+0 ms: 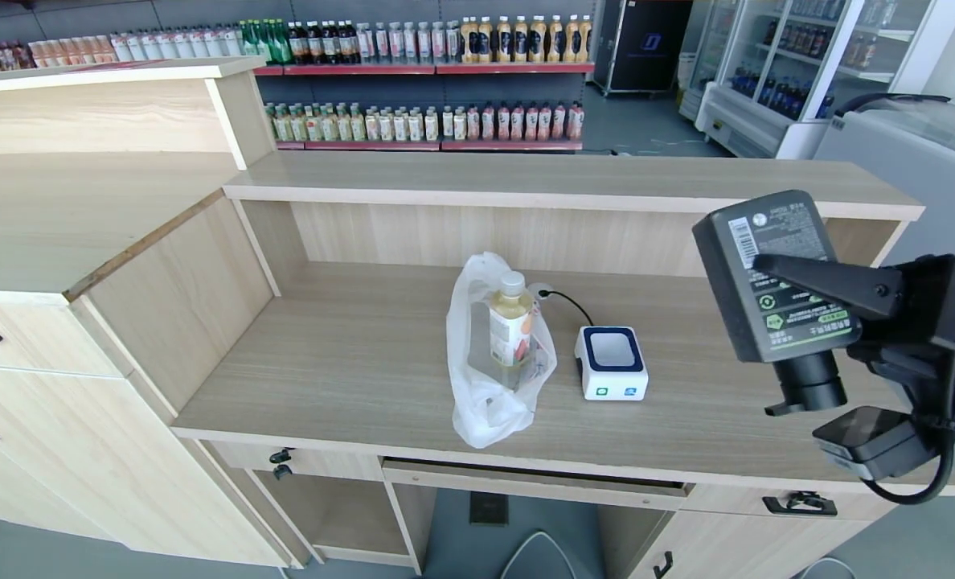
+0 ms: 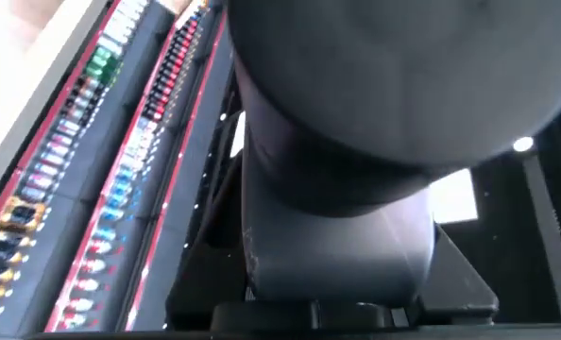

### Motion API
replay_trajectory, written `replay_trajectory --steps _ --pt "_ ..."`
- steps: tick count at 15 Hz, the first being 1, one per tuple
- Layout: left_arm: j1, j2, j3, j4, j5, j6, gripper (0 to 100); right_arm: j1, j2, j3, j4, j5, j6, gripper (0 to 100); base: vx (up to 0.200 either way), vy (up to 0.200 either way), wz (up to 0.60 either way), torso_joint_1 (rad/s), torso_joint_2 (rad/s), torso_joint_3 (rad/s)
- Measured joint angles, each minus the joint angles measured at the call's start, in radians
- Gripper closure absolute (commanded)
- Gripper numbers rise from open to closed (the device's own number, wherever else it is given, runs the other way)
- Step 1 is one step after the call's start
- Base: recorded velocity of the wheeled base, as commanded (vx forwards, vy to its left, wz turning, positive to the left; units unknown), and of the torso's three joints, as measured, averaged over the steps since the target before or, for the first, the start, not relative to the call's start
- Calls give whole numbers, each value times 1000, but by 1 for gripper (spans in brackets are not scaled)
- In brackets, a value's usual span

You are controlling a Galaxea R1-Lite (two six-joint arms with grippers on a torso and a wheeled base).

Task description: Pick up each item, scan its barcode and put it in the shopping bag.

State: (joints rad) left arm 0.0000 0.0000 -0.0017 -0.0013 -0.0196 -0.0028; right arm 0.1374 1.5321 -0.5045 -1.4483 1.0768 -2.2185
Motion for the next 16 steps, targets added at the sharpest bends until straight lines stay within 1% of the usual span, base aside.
replay_trajectory --steps 1,2,3,5,7,10,12,16 --pt "0 0 0 0 0 0 0 65 -29 13 90 0 -107 100 0 0 0 0 0 0" --pt "0 0 0 0 0 0 0 116 -57 21 143 -1 -166 100 0 0 0 0 0 0" --pt "0 0 0 0 0 0 0 157 -83 27 161 -1 -188 100 0 0 0 0 0 0" --pt "0 0 0 0 0 0 0 192 -117 33 161 -1 -189 100 0 0 0 0 0 0" --pt "0 0 0 0 0 0 0 201 -148 37 169 -2 -178 100 0 0 0 0 0 0" --pt "0 0 0 0 0 0 0 209 -192 47 171 -2 -113 100 0 0 0 0 0 0" --pt "0 0 0 0 0 0 0 241 -231 58 171 -1 -64 100 0 0 0 0 0 0" --pt "0 0 0 0 0 0 0 266 -282 70 174 0 -51 100 0 0 0 0 0 0"
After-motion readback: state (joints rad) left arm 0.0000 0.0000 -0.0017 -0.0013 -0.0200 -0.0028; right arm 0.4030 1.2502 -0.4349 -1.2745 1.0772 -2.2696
